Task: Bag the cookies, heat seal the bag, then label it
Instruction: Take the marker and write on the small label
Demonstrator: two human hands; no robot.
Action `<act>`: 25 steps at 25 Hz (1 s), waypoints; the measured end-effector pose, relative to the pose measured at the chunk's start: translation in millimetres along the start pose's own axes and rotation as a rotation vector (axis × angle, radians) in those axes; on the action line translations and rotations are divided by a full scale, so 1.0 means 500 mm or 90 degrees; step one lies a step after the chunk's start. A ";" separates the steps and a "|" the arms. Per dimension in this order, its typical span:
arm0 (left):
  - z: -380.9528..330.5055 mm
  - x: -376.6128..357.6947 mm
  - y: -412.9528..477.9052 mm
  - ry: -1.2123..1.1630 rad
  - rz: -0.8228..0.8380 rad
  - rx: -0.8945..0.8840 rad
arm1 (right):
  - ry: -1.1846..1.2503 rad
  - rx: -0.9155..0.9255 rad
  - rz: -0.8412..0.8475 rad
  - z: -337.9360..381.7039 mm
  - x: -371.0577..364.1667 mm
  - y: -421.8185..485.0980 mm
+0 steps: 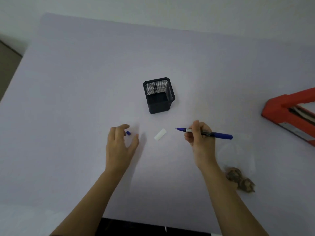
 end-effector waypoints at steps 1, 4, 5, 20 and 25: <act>-0.030 -0.016 -0.018 0.018 0.006 -0.090 | -0.016 0.009 0.000 -0.009 -0.005 0.004; -0.053 -0.111 -0.047 0.108 0.105 -0.195 | -0.020 0.029 0.021 -0.039 -0.031 0.022; -0.041 -0.134 -0.042 0.116 0.124 -0.152 | -0.021 0.036 0.031 -0.047 -0.040 0.028; -0.054 -0.182 -0.018 0.125 0.120 -0.189 | -0.099 0.176 0.025 -0.076 -0.072 0.044; -0.064 -0.159 -0.010 0.064 0.129 -0.196 | -0.076 0.200 0.021 -0.037 -0.057 0.039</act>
Point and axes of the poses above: each hand's wrist, its own y-axis towards the middle knuckle, its own x-axis out of the back of the hand, z = x × y, the point moved 9 cm from there along y, towards the middle knuckle, and after that the axes turned 2 degrees about z, right-handed, at the moved point
